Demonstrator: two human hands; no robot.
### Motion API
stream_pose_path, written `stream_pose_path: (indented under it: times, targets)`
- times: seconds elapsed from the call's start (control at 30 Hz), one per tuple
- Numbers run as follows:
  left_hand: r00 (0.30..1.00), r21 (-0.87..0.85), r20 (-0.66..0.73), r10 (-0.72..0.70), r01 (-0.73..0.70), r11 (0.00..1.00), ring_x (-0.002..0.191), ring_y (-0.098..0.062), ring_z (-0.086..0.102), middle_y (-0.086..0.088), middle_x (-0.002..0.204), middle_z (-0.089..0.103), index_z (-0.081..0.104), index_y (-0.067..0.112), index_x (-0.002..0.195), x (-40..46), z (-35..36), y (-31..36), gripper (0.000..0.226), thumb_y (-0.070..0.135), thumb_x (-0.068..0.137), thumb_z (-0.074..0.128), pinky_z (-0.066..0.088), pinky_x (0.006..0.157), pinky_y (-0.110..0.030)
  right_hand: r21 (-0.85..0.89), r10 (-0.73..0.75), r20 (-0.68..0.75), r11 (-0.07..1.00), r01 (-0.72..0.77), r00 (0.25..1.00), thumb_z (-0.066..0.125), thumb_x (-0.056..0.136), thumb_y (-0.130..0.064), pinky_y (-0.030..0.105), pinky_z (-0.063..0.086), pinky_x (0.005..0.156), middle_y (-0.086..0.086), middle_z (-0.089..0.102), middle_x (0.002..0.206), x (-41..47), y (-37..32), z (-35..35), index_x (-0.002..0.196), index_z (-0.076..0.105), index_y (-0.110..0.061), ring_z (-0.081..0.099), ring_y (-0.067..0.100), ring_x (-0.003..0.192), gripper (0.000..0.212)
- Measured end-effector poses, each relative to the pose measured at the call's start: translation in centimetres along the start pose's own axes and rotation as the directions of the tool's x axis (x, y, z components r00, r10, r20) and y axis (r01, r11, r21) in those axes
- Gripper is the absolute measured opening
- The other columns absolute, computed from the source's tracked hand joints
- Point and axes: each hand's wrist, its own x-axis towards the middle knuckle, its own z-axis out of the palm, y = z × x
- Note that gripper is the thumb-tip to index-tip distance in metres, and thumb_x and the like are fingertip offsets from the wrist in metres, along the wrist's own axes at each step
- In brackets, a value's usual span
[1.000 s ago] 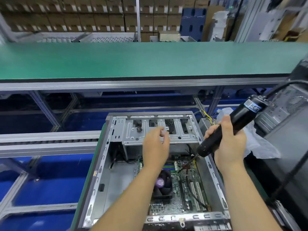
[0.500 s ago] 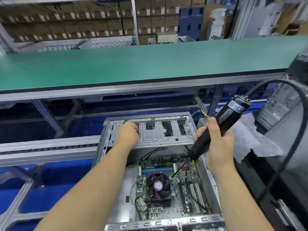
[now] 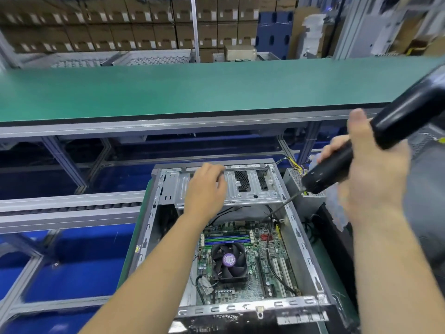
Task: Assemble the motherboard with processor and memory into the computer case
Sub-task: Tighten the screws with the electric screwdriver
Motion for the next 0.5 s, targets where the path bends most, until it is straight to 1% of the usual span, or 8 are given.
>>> stream_pose_path:
  times: [0.03,0.07,0.13,0.2,0.3,0.4,0.47,0.5]
  targets:
    - [1.0,-0.007,0.02,0.007,-0.007,1.0,0.107,-0.017,0.053,0.002,0.113,0.06,0.063,0.014,0.12,-0.5,0.2,0.3,0.025,0.016,0.099,0.051,0.044,0.094,-0.033,-0.039,-0.001,-0.031,0.999,-0.001,1.0,0.089,0.069,-0.044,0.036,0.052,0.056,0.003,0.054,0.061,0.5,-1.2,-0.6,0.096,0.049,-0.016,0.053,0.022,0.049,0.056]
    - [0.999,-0.002,0.047,0.005,-0.004,1.0,0.108,-0.017,0.054,0.001,0.115,0.06,0.063,0.014,0.121,-1.1,0.5,0.4,0.026,0.017,0.099,0.05,0.044,0.095,-0.035,-0.078,0.013,-0.065,0.997,-0.019,0.998,0.087,0.069,-0.042,0.035,0.053,0.056,0.002,0.054,0.064,0.9,-2.3,-1.4,0.099,0.05,-0.016,0.053,0.021,0.051,0.054]
    - [0.992,0.007,0.123,-0.022,0.022,1.0,0.106,-0.016,0.055,0.002,0.117,0.06,0.061,0.016,0.125,-2.4,1.1,0.5,0.028,0.02,0.099,0.049,0.046,0.095,-0.038,-0.148,0.078,-0.118,0.984,-0.095,0.99,0.083,0.068,-0.046,0.033,0.054,0.057,0.001,0.055,0.069,1.4,-3.9,-3.3,0.11,0.051,-0.016,0.055,0.018,0.055,0.061]
    - [0.978,-0.02,0.202,-0.05,0.055,0.998,0.106,-0.016,0.057,0.003,0.121,0.06,0.06,0.019,0.127,-3.6,1.8,0.8,0.031,0.021,0.099,0.047,0.048,0.095,-0.04,-0.22,0.136,-0.15,0.961,-0.167,0.979,0.08,0.075,-0.044,0.031,0.054,0.055,0.001,0.055,0.066,1.4,-4.3,-5.1,0.112,0.051,-0.018,0.056,0.016,0.053,0.054]
    - [0.954,-0.031,0.296,-0.058,0.07,0.997,0.105,-0.017,0.059,0.003,0.12,0.06,0.057,0.021,0.131,-5.0,2.8,1.6,0.034,0.022,0.099,0.046,0.049,0.093,-0.039,-0.323,0.166,-0.2,0.919,-0.224,0.966,0.078,0.083,-0.03,0.033,0.053,0.051,0.002,0.054,0.06,0.0,-2.8,-7.3,0.106,0.055,-0.019,0.055,0.016,0.048,0.035]
    - [0.943,-0.016,0.331,-0.036,0.044,0.999,0.103,-0.021,0.059,0.002,0.115,0.061,0.058,0.021,0.125,-6.1,3.6,2.7,0.03,0.022,0.098,0.045,0.05,0.088,-0.039,-0.344,0.279,-0.242,0.871,-0.351,0.929,0.076,0.088,-0.025,0.033,0.049,0.048,0.006,0.052,0.059,-1.9,0.2,-9.6,0.094,0.056,-0.017,0.052,0.021,0.048,0.023]
    - [0.931,0.006,0.363,-0.028,0.028,1.0,0.108,-0.021,0.058,0.003,0.121,0.06,0.056,0.023,0.13,-6.6,4.0,3.4,0.034,0.023,0.098,0.044,0.05,0.091,-0.039,-0.376,0.379,-0.256,0.808,-0.453,0.889,0.074,0.091,-0.025,0.034,0.048,0.049,0.009,0.05,0.062,-2.8,2.6,-11.2,0.087,0.052,-0.018,0.051,0.023,0.049,0.023]
    - [0.925,0.02,0.378,-0.029,0.024,1.0,0.11,-0.02,0.058,0.003,0.125,0.059,0.055,0.024,0.133,-6.8,4.2,3.8,0.036,0.024,0.098,0.044,0.05,0.092,-0.04,-0.39,0.432,-0.261,0.771,-0.504,0.863,0.072,0.092,-0.024,0.035,0.048,0.05,0.01,0.049,0.063,-3.1,3.8,-12.0,0.089,0.05,-0.017,0.052,0.024,0.048,0.023]
